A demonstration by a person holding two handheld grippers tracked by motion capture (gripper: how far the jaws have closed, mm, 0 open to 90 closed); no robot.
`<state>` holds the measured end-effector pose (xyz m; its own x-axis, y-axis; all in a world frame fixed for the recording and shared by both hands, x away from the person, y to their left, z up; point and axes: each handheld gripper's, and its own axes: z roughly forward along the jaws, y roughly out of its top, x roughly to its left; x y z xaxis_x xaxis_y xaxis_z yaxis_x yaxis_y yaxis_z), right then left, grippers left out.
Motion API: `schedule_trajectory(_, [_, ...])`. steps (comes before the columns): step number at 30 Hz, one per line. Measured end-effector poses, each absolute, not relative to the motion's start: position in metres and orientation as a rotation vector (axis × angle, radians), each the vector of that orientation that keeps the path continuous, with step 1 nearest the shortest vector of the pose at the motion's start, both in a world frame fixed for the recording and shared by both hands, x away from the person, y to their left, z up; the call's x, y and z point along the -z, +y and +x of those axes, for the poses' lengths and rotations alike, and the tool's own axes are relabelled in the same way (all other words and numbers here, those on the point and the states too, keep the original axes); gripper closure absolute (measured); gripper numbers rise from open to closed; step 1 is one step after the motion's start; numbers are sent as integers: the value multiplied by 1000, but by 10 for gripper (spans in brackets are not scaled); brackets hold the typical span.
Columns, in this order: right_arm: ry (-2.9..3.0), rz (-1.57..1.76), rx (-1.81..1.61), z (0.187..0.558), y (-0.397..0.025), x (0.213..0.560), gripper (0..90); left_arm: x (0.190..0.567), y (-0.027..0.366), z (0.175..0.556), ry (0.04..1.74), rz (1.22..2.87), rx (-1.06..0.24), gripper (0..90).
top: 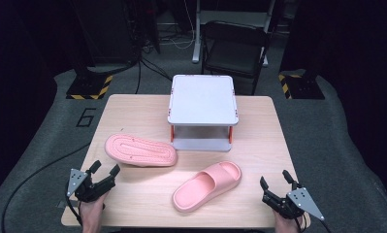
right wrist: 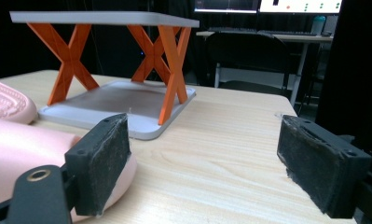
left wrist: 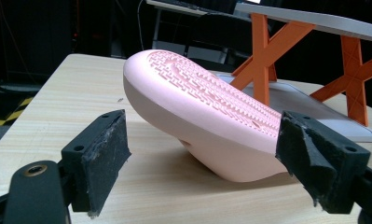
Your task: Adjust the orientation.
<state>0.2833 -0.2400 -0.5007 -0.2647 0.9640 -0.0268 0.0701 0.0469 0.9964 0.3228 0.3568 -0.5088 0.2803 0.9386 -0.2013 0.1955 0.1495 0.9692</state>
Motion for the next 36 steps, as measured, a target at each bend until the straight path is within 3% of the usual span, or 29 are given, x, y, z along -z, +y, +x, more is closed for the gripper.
schedule_trajectory(36, [1445, 1166, -1320, 285, -243, 503, 168, 512, 353, 323, 1156, 1361, -737, 189])
